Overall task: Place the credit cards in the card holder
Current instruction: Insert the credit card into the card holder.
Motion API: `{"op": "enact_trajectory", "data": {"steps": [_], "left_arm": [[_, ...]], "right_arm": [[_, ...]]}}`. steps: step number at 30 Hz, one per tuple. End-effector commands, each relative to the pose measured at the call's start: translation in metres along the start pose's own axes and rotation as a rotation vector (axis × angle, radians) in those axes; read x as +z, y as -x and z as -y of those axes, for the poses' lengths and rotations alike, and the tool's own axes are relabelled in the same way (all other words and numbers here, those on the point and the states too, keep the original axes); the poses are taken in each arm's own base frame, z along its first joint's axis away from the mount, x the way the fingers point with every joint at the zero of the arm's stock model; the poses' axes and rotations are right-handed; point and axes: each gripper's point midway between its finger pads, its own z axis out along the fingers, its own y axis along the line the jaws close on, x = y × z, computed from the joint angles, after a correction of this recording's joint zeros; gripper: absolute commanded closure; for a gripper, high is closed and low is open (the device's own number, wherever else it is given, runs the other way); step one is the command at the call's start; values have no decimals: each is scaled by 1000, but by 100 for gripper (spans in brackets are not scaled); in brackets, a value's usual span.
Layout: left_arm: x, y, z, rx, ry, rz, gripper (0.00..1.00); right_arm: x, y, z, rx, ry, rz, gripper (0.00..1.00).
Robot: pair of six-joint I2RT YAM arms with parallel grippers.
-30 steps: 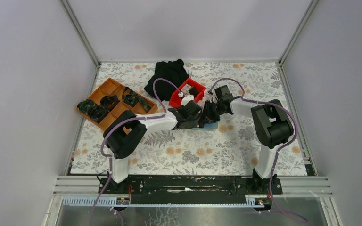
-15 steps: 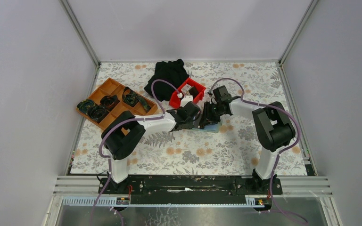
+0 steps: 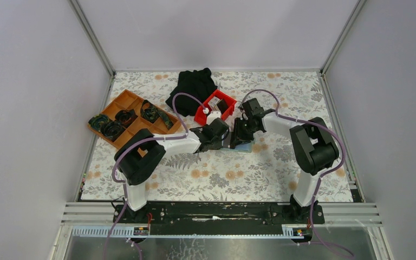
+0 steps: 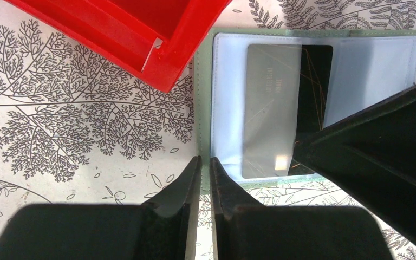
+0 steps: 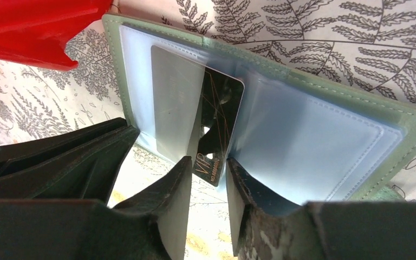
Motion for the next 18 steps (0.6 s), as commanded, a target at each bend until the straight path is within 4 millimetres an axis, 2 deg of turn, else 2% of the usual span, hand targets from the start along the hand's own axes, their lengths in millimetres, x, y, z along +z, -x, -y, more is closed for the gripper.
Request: {"op": "enact_trajectory", "data": {"steps": [1, 9, 18], "left_arm": [[-6, -82, -34, 75, 75, -266, 86], [-9, -88, -30, 79, 53, -274, 87], [-10, -90, -29, 73, 48, -269, 87]], "right_arm": [[4, -8, 8, -8, -76, -41, 66], [10, -5, -13, -45, -63, -43, 64], [17, -10, -22, -75, -69, -60, 62]]}}
